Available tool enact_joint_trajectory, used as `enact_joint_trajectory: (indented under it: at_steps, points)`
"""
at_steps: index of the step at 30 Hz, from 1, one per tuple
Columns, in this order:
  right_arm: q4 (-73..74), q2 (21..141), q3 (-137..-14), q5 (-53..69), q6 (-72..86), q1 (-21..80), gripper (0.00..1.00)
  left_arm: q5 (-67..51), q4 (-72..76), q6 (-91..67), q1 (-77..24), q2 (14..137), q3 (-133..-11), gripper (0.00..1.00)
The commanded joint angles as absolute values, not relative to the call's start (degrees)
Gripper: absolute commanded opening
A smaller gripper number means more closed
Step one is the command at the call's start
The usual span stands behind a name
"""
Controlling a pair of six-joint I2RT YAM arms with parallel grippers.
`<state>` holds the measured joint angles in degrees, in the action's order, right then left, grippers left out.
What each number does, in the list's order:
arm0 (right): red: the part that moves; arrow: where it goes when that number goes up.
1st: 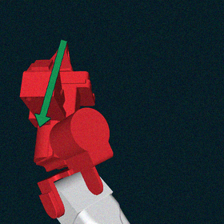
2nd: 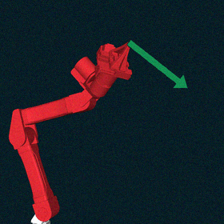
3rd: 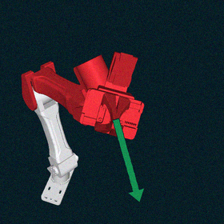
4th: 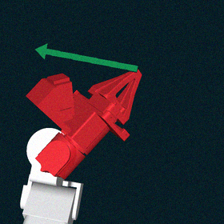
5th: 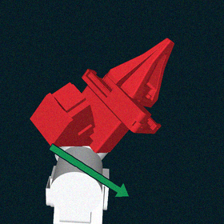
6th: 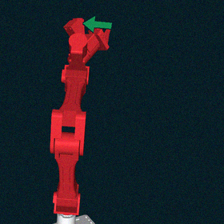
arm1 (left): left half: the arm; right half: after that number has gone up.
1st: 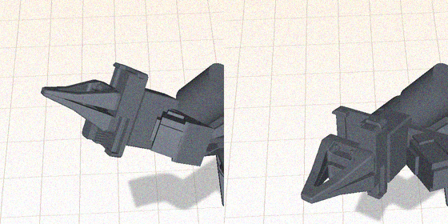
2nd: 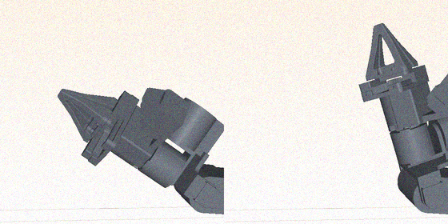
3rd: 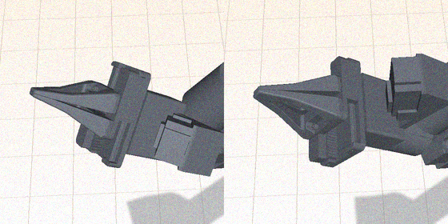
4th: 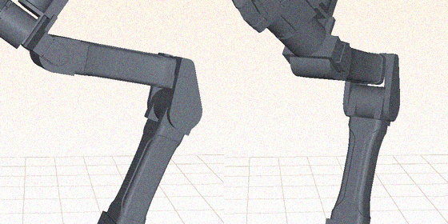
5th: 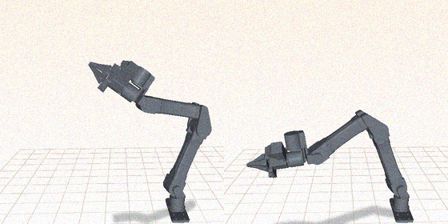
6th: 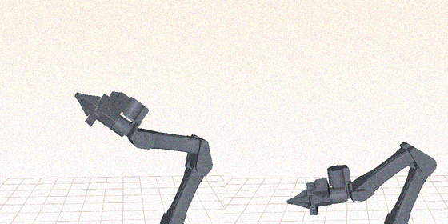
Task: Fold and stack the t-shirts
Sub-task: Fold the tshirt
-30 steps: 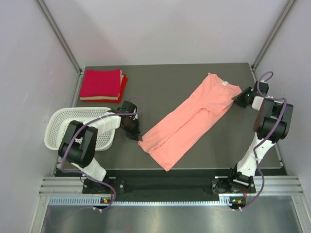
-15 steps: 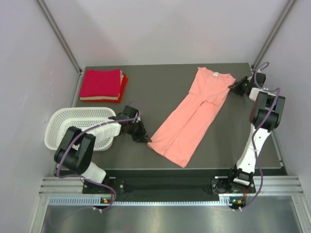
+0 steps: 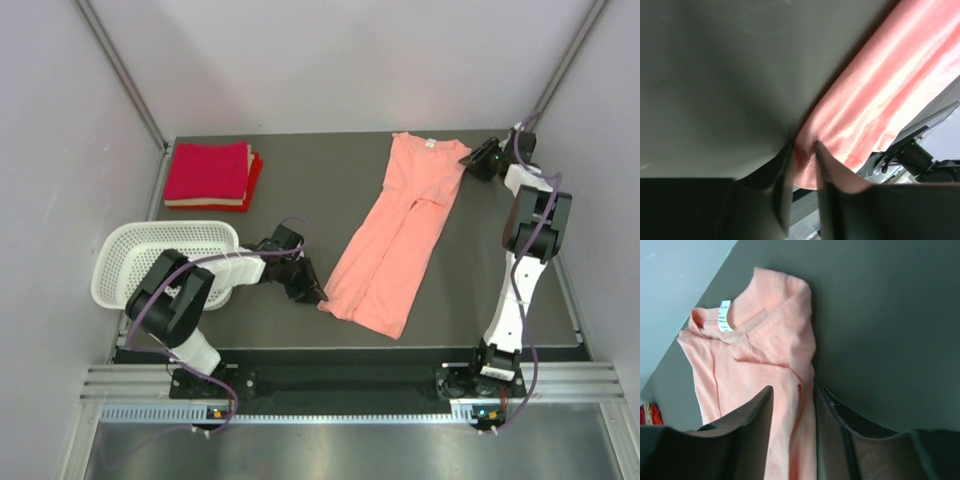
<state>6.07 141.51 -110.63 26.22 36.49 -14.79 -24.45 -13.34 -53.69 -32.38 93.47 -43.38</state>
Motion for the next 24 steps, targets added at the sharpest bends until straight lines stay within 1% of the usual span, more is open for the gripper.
enact_joint_trajectory:
  at_steps: [1, 2, 3, 4, 5, 6, 7, 8, 9, 10, 11, 12, 13, 15, 16, 19, 24]
  points:
    - [15.5, 131.3, -106.4, 19.9, 33.3, -15.1, 0.45, -21.0, -14.5, -54.3, -34.2, 91.1, -41.9, 0.32]
    - [19.6, 128.9, -104.3, 18.5, 32.8, -15.1, 0.49, -19.6, -15.5, -53.4, -34.2, 90.4, -42.0, 0.36]
    - [21.5, 126.4, -100.1, 17.3, 32.7, -15.1, 0.50, -18.7, -16.3, -52.7, -34.2, 90.0, -42.3, 0.38]
    - [23.6, 121.3, -94.5, 15.8, 32.6, -14.8, 0.51, -16.4, -18.2, -50.9, -34.2, 89.2, -43.3, 0.40]
    - [23.6, 118.4, -94.4, 15.4, 32.5, -14.8, 0.52, -14.9, -18.2, -50.9, -34.1, 89.0, -44.0, 0.41]
    - [25.7, 115.6, -88.6, 14.8, 32.4, -14.4, 0.52, -13.9, -19.8, -49.0, -34.0, 88.9, -44.8, 0.41]
    - [27.2, 109.8, -85.9, 14.1, 32.4, -13.8, 0.53, -12.9, -20.6, -48.1, -33.8, 88.9, -46.5, 0.41]
    - [28.4, 106.8, -82.9, 12.8, 33.1, -13.3, 0.53, -11.4, -21.7, -47.2, -33.8, 88.9, -47.5, 0.41]
    - [28.6, 103.6, -76.4, 12.6, 33.2, -12.6, 0.53, -10.3, -23.4, -45.7, -33.6, 88.9, -48.2, 0.41]
    - [29.2, 97.6, -73.4, 12.2, 33.0, -10.4, 0.53, -9.5, -24.1, -45.2, -33.6, 88.5, -50.0, 0.41]
    - [30.4, 94.9, -70.8, 9.7, 33.7, -9.2, 0.53, -9.0, -24.5, -44.8, -33.6, 88.0, -50.6, 0.41]
    - [31.1, 92.1, -64.9, 8.9, 34.3, -8.0, 0.53, -8.2, -24.5, -44.0, -33.6, 87.5, -51.0, 0.42]
    - [31.1, 86.8, -61.9, 9.1, 34.8, -5.8, 0.53, -7.7, -24.3, -43.4, -33.6, 86.6, -51.3, 0.43]
    - [31.4, 81.9, -53.5, 8.7, 37.7, -2.4, 0.53, -8.4, -24.6, -41.8, -33.4, 86.1, -51.9, 0.43]
    - [31.5, 77.2, -51.0, 8.8, 38.6, -1.0, 0.53, -9.0, -24.5, -41.1, -33.4, 86.0, -52.1, 0.43]
    - [32.2, 69.5, -44.5, 8.4, 42.1, 5.8, 0.52, -10.0, -24.3, -39.6, -33.2, 86.3, -51.8, 0.43]
    - [34.3, 62.0, -38.0, 5.6, 51.8, 16.5, 0.49, -14.4, -22.3, -38.8, -32.7, 86.7, -50.4, 0.42]
